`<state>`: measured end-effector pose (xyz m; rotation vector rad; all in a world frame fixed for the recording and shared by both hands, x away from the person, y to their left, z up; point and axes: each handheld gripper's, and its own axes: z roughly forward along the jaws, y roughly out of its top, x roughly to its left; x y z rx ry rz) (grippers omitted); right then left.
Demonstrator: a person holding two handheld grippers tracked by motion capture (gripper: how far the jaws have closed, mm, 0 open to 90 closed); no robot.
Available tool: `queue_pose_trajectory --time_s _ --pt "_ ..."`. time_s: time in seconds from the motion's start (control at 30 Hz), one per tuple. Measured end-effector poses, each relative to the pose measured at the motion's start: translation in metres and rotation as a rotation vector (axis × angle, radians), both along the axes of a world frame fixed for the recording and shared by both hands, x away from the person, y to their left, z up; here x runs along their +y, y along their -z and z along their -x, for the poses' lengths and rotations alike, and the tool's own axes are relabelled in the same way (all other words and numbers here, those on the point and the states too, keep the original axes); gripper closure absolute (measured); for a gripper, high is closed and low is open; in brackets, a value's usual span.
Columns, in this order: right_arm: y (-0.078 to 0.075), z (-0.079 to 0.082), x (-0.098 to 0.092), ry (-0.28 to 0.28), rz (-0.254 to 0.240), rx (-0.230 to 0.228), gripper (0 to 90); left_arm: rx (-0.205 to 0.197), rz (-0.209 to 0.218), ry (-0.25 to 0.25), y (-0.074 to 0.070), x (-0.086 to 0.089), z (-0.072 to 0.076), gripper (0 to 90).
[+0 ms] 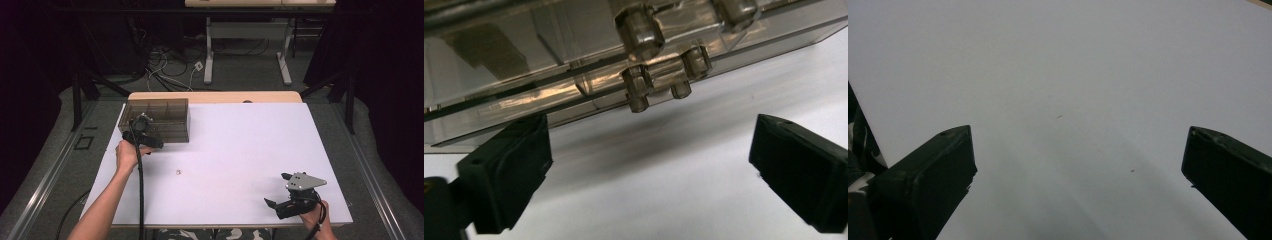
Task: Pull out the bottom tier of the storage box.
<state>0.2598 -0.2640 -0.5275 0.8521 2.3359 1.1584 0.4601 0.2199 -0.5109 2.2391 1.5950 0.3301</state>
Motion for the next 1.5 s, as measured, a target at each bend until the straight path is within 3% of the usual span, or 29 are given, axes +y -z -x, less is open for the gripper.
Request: queue_pose_trajectory --time_s 0.5,0.73,1.03,1.37,1.5 --pt "0.0 0.0 0.0 0.001 -0.001 -0.002 0.0 0.014 0.049 -0.049 0.012 -0.005 -0.005 24.2" --pt "0.0 0.0 0.0 -0.001 -0.003 0.003 0.0 0.016 0.051 -0.052 0.015 -0.008 -0.006 31.3" --pt "0.0 0.0 0.0 0.005 -0.001 0.0 0.1 0.012 0.073 -0.102 0.02 -0.012 -0.006 43.9" --pt "0.0 0.0 0.0 0.002 -0.004 0.003 0.1 0.005 0.034 -0.13 0.022 -0.014 -0.006 53.3" --pt "0.0 0.0 0.0 0.002 0.001 0.007 0.2 0.002 0.049 -0.145 0.022 -0.013 -0.005 55.2"
